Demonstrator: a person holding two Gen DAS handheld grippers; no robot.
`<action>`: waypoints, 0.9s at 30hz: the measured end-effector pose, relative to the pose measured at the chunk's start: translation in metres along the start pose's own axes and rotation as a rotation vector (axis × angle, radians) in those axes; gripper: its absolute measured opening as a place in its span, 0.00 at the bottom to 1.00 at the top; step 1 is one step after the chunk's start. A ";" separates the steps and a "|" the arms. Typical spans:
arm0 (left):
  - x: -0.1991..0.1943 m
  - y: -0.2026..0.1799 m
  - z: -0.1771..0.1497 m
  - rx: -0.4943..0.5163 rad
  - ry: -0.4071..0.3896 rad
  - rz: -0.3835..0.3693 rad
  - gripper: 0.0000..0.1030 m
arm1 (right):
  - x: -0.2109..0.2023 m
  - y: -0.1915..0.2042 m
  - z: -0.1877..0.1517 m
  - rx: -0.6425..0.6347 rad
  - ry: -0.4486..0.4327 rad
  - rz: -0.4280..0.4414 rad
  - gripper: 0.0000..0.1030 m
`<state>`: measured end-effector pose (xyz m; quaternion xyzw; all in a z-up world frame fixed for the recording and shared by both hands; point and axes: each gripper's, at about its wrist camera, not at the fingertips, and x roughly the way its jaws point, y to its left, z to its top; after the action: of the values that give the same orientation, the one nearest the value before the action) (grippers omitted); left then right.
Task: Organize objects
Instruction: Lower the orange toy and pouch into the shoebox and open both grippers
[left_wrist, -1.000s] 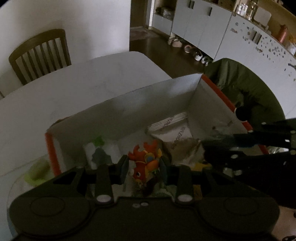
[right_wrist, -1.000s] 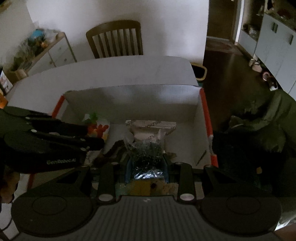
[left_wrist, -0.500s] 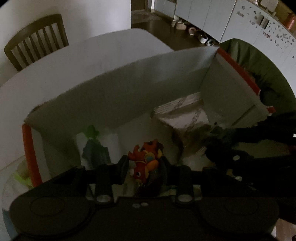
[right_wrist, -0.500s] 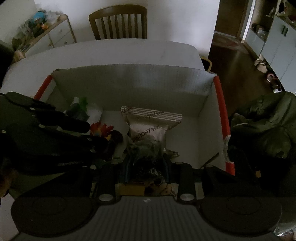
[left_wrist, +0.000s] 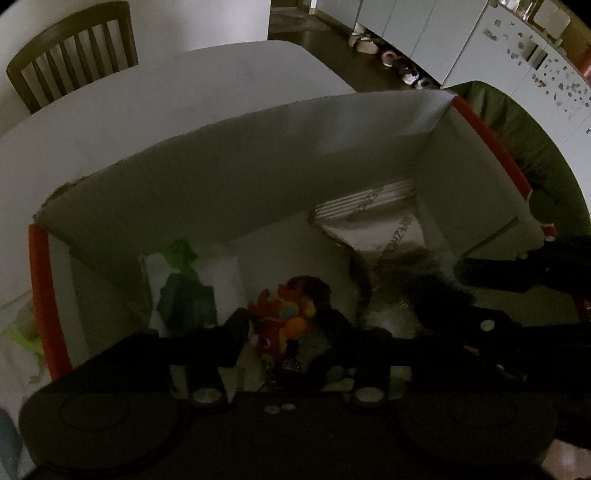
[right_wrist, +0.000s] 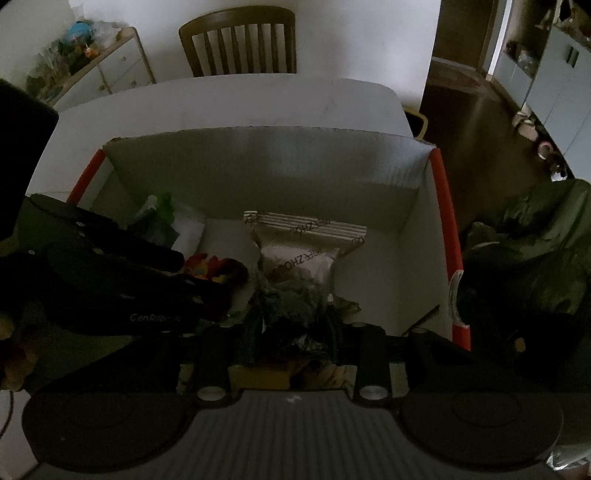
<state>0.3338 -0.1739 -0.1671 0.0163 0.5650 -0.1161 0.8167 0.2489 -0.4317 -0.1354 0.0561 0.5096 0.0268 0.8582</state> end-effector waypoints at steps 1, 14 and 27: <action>-0.002 0.000 -0.001 0.003 -0.007 -0.001 0.50 | -0.002 -0.001 0.000 0.003 -0.009 0.004 0.35; -0.046 0.003 -0.025 0.036 -0.084 -0.004 0.56 | -0.043 -0.003 -0.010 0.025 -0.095 0.049 0.41; -0.097 -0.003 -0.038 0.028 -0.184 -0.049 0.62 | -0.090 0.014 -0.023 0.091 -0.193 0.120 0.54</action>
<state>0.2659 -0.1543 -0.0910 0.0029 0.4860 -0.1448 0.8619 0.1857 -0.4254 -0.0660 0.1277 0.4211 0.0497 0.8966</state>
